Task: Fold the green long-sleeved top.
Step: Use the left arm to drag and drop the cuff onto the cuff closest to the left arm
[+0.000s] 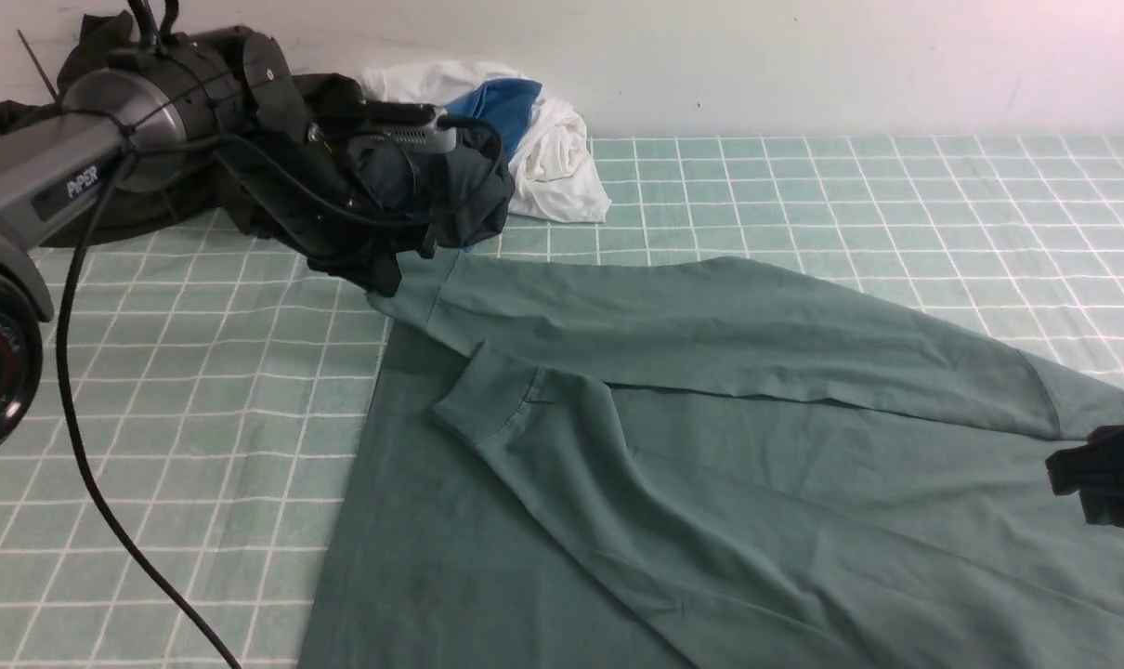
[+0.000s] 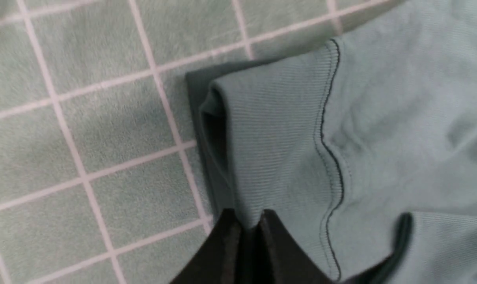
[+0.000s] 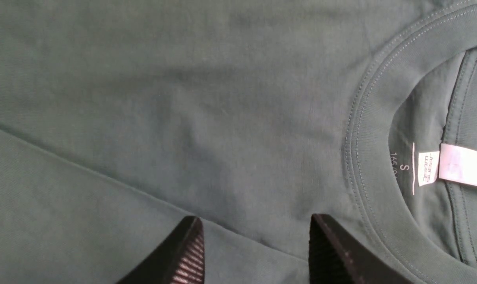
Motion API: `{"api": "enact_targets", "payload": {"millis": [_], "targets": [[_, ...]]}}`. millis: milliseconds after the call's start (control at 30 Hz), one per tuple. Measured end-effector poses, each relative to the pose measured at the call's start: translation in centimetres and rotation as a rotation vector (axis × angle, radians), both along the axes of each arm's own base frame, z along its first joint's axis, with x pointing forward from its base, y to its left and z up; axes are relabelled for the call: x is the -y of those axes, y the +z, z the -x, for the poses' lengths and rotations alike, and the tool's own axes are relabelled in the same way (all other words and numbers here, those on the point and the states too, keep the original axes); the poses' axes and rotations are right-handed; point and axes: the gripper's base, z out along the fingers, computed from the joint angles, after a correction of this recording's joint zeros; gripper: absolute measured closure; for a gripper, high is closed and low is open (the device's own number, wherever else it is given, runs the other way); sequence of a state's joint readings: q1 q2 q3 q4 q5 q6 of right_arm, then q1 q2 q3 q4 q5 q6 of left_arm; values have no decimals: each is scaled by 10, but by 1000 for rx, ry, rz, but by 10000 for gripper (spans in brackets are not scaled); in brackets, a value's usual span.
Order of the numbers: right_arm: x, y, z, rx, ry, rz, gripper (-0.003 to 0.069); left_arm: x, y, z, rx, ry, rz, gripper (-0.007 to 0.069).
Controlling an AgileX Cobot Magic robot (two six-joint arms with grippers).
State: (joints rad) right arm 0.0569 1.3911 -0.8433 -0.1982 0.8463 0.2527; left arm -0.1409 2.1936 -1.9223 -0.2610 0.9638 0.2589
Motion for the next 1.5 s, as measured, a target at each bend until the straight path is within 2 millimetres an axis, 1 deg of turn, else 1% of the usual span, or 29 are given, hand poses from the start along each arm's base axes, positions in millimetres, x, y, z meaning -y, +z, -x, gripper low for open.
{"api": "enact_targets", "payload": {"millis": [33,67,133,167,300,333,367,467,533,600,633,667,733,767,800,833,867,900,933,1000,1033,1067,1133,1200,1233,1300,1367,1467,1500], "targets": [[0,0,0,0,-1,-2,312,3,9,3,7,-5,20,606],[0,0,0,0,-2,-4,312,8,24,8,22,-8,59,606],[0,0,0,0,-2,-4,312,12,38,14,30,-8,110,606],[0,0,0,0,-2,-4,312,16,58,21,55,-4,184,606],[0,0,0,0,-2,-4,312,20,110,43,121,-12,320,606],[0,0,0,0,-2,-4,312,20,113,44,127,-13,321,606],[-1,0,0,-4,-5,-8,312,20,134,57,144,-32,345,606],[-1,2,3,-13,-9,-17,312,19,158,81,133,-78,345,606],[-2,8,6,-8,-1,-23,312,16,168,96,118,-99,325,606],[-2,18,9,17,10,-27,312,11,172,114,94,-90,295,606],[-2,24,11,39,18,-29,312,9,170,123,78,-76,279,604],[-2,26,12,48,20,-32,312,8,169,125,72,-71,276,604],[-3,41,20,99,29,-41,312,1,148,150,-9,-44,230,595],[-3,44,23,113,34,-43,312,-1,136,156,-47,-35,216,593],[-4,47,24,121,36,-46,312,-2,133,162,-57,-31,209,592],[-6,51,28,132,47,-51,312,-6,104,178,-137,-10,192,582],[-8,52,30,136,56,-54,312,-8,83,188,-182,5,182,572],[-9,52,30,135,60,-54,312,-8,83,187,-172,6,183,572],[-12,52,31,133,76,-55,312,-10,54,199,-234,28,168,556],[-18,52,31,129,108,-56,312,-14,22,212,-284,40,144,526],[-19,52,31,129,113,-55,312,-14,22,211,-277,39,144,522],[-23,52,32,127,138,-53,312,-16,4,219,-302,37,126,485],[-30,52,34,112,176,-50,312,-18,-11,229,-328,20,108,413],[-37,50,38,77,215,-46,312,-18,-15,234,-340,-14,98,336],[-41,49,41,45,241,-40,312,-18,-14,236,-350,-41,94,286],[-48,49,49,-9,282,-34,312,-18,-10,241,-364,-84,94,223],[-56,49,58,-56,323,-37,312,-13,-2,249,-365,-135,82,196],[-71,55,78,-106,435,-62,312,4,9,267,-326,-285,6,197],[-72,56,80,-106,450,-65,312,8,11,270,-318,-316,-12,198]]}}
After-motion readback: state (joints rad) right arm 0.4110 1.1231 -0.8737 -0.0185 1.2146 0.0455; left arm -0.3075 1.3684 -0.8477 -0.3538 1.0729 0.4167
